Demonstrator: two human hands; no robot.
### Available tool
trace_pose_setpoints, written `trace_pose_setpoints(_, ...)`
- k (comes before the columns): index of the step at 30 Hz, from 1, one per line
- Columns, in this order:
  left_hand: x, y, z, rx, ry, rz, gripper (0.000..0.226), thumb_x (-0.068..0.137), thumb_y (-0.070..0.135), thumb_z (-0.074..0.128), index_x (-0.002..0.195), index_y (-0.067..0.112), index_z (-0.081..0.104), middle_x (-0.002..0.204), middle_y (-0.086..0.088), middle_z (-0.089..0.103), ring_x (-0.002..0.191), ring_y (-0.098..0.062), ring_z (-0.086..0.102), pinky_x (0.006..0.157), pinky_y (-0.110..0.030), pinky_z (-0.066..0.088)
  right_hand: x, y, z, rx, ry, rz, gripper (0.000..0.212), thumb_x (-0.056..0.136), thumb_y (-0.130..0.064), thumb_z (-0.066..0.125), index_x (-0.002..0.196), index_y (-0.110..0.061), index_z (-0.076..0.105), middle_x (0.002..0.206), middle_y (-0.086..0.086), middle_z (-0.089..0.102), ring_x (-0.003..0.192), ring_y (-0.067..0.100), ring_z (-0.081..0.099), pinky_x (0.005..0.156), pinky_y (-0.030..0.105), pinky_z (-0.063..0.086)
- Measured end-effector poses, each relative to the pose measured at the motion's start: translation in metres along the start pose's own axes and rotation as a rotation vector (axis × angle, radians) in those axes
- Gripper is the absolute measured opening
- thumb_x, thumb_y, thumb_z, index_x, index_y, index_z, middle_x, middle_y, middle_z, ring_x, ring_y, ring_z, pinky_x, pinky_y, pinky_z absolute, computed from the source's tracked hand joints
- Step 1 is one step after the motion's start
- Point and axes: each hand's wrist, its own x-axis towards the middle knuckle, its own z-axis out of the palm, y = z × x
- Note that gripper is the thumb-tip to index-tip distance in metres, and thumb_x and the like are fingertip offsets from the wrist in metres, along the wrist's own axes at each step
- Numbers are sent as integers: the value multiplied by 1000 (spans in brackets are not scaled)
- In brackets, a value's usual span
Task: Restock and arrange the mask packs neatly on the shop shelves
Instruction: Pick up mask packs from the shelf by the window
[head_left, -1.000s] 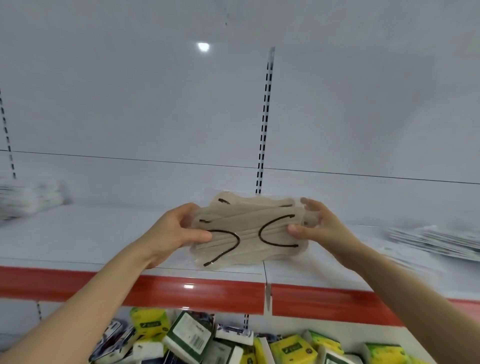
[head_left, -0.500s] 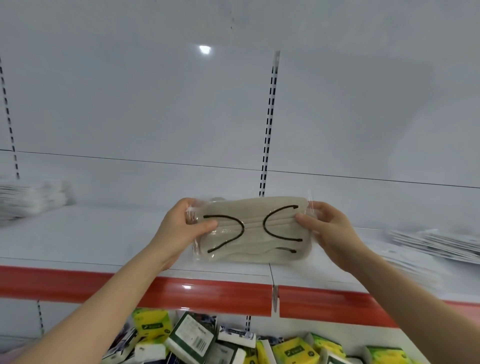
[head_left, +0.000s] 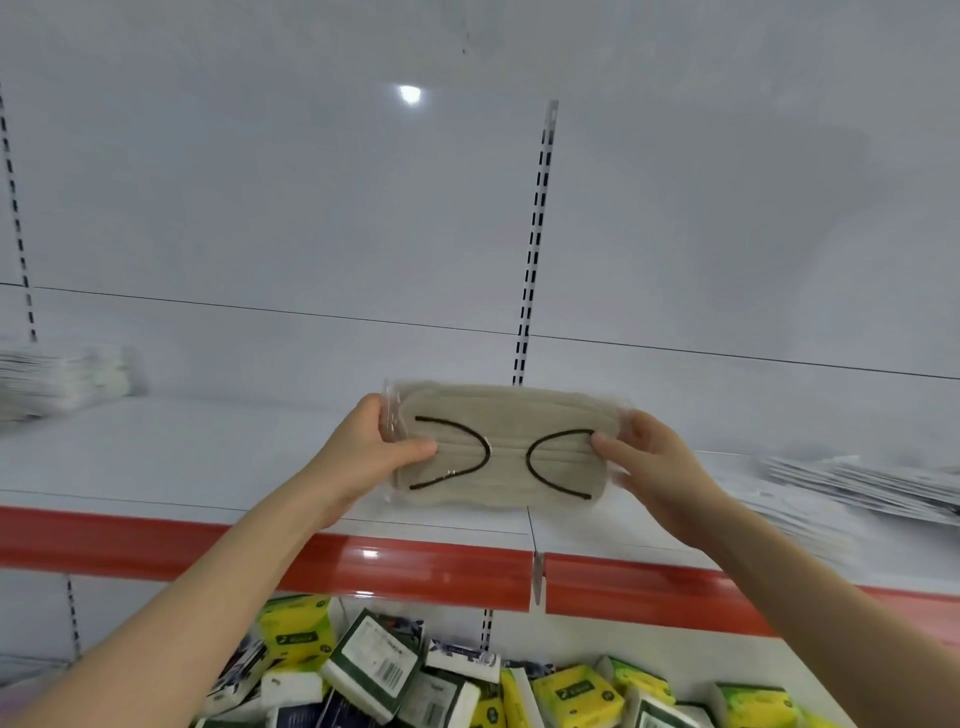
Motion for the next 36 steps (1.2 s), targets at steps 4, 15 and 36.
trace_pose_setpoints(4,-5,-1,3,182,-87,-41,36,84,15,67,110,17,42,90,2,55,77,-8,53,62,-20,41,-6,7,-5,-199,-71,68,12,94,-15,52,106,-15,53,97,1,68,82,15,61,64,25,44)
trace_pose_setpoints(15,-35,7,-40,81,331,90,40,73,30,64,98,2,51,96,-27,57,87,-37,60,65,-41,56,1,-12,57,-365,81,-316,10,92,-22,55,98,-15,52,78,1,64,65,13,59,52,17,44)
trace_pose_setpoints(36,10,-29,-450,249,783,252,34,80,19,69,108,4,57,98,-6,60,90,-22,59,70,-32,57,84,-132,458,-13,-168,-286,16,89,-16,58,98,-3,59,82,11,58,73,23,56,69,43,53)
